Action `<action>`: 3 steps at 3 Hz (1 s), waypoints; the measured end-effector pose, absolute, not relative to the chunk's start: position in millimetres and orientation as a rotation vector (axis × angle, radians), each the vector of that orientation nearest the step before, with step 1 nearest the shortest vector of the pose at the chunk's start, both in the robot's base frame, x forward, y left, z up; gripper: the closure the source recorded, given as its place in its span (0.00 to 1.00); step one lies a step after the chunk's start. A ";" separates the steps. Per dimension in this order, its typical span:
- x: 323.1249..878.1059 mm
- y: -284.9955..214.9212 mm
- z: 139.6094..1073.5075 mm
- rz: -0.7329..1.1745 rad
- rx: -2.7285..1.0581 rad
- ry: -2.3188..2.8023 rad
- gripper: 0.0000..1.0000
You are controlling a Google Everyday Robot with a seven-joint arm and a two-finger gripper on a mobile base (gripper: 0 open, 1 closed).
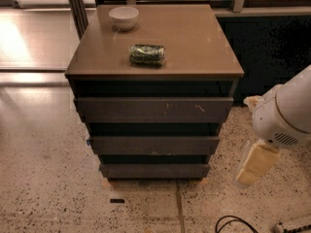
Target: Open bottom drawer
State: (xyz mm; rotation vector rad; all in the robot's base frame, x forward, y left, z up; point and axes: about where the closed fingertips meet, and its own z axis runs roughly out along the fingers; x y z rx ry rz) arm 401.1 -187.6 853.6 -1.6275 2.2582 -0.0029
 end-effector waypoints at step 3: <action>358.9 -161.0 724.4 0.055 -1.684 2.261 0.00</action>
Offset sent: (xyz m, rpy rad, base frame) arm -0.0596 0.0378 -0.1846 0.0061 0.0716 0.0600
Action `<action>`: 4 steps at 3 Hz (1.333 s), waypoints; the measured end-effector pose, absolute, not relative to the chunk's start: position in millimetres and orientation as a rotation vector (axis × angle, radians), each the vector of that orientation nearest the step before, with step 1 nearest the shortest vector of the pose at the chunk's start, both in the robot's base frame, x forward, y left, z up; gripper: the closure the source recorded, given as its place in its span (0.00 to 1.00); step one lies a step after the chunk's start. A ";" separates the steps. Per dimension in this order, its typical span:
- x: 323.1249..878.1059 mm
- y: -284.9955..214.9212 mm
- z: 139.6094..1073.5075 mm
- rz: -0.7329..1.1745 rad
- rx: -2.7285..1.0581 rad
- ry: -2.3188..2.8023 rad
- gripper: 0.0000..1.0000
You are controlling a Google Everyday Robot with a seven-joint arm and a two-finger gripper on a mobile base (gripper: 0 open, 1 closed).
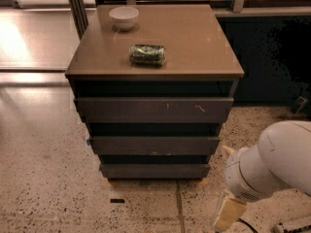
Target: Open bottom drawer
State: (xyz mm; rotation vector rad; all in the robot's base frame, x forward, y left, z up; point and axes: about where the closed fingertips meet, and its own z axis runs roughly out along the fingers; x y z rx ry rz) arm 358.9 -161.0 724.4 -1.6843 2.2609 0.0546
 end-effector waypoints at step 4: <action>403.8 -104.0 628.0 0.303 -1.860 2.123 0.00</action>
Offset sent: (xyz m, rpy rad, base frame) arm 0.0429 0.0435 -0.0854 0.1480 -0.0358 0.1008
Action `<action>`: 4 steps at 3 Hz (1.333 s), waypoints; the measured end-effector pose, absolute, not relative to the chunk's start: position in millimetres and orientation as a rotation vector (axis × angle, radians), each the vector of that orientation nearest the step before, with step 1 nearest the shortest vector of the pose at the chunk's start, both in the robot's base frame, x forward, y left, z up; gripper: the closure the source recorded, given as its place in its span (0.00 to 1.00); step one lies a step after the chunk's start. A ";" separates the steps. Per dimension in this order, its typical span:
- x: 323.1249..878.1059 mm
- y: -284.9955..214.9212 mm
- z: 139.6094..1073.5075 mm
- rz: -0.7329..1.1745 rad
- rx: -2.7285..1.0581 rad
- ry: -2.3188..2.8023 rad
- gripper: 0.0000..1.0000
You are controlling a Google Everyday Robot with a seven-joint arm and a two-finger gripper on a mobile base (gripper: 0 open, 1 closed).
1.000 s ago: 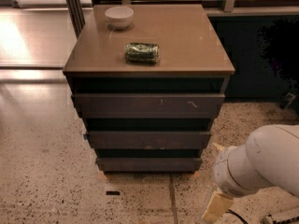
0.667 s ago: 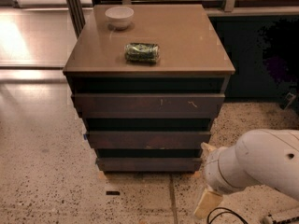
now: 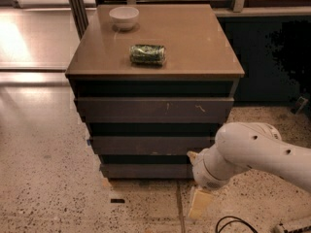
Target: Open bottom drawer
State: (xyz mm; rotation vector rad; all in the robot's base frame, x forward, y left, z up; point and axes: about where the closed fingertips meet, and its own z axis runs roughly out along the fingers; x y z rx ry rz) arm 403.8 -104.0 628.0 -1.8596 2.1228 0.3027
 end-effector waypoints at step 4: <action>408.3 -83.7 560.6 0.088 -1.808 2.087 0.00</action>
Offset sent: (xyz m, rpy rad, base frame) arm 0.0010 0.0200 -0.1006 -0.0987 -0.2254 -0.1070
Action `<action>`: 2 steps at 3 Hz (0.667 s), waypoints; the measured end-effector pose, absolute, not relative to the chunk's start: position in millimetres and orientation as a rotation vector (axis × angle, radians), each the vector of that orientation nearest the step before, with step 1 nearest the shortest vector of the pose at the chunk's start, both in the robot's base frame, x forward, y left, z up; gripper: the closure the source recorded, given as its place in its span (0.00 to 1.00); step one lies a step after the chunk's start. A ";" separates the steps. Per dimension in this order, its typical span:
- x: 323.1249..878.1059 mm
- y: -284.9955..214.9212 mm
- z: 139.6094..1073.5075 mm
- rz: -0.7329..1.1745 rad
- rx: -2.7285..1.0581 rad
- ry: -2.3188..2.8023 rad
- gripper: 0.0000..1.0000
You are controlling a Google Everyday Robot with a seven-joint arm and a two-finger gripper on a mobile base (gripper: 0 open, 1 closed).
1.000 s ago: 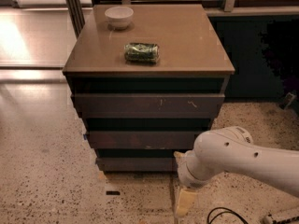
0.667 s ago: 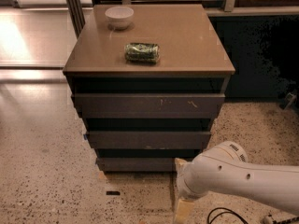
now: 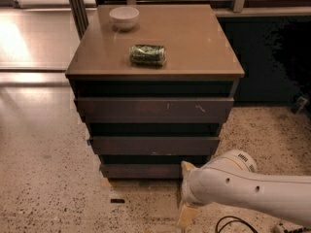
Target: Open bottom drawer
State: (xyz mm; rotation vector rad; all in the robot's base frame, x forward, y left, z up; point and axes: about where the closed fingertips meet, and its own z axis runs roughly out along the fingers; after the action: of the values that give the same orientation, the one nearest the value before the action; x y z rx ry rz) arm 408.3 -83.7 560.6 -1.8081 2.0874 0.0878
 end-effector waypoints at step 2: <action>424.7 -63.3 537.7 0.161 -1.760 2.047 0.00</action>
Offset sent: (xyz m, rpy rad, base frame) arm 0.0418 0.0418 -0.0822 0.2730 0.0201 0.1009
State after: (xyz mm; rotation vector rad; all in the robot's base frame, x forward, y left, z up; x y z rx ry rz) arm 424.7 -63.3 537.7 -1.7601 2.0474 0.1606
